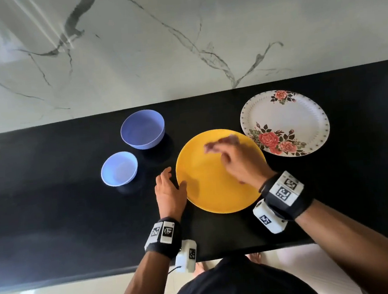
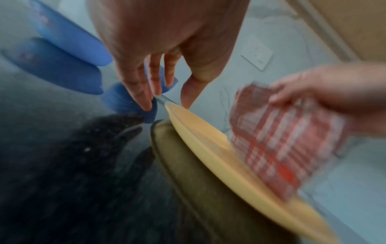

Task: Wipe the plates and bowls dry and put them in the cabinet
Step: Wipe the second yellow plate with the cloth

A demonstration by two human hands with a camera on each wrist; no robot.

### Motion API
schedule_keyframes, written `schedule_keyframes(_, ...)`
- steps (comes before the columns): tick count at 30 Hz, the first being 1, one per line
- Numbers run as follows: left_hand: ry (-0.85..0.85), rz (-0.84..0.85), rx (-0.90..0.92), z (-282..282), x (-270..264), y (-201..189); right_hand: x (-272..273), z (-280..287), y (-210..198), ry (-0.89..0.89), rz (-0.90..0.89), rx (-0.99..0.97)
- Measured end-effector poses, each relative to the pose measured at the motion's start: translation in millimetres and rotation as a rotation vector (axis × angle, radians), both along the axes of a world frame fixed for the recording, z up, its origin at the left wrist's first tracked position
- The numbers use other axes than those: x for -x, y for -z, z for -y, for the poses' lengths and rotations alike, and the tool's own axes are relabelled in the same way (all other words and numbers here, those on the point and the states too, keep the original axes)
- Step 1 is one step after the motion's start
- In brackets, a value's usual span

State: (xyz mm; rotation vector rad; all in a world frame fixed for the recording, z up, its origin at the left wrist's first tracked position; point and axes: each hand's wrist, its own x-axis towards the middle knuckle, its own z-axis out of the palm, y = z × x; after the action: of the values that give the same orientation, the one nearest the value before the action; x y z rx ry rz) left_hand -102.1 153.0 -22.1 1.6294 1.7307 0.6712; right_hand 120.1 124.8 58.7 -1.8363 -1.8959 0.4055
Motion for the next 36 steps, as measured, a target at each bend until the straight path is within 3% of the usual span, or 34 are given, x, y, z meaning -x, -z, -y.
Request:
schedule_keyframes(2,-0.016,-0.009,0.158,-8,1,-5,11,2,31,-0.134,0.186,0.288)
schedule_keyframes(4,0.004,-0.033,0.22,-14,-1,-10,22,4,44,-0.156,0.165,0.448)
schedule_keyframes(6,-0.006,-0.032,0.288,-22,-2,-13,23,1,50,-0.129,0.107,0.357)
schedule_keyframes(8,-0.033,-0.009,0.344,-28,-2,-13,18,-5,56,-0.142,0.202,0.295)
schedule_keyframes(12,-0.047,0.067,0.393,-36,2,-5,7,-14,74,-0.222,0.341,0.585)
schedule_keyframes(22,-0.007,0.172,0.417,-42,2,-15,17,-58,83,-0.084,0.346,0.547)
schedule_keyframes(27,0.03,0.114,0.407,-44,3,-14,42,-51,95,-0.335,0.447,0.521)
schedule_keyframes(30,0.032,0.093,0.416,-46,4,-16,46,-39,92,-0.384,0.475,0.55)
schedule_keyframes(36,0.017,0.199,0.441,-44,8,-17,-11,-19,55,-0.466,0.546,0.662)
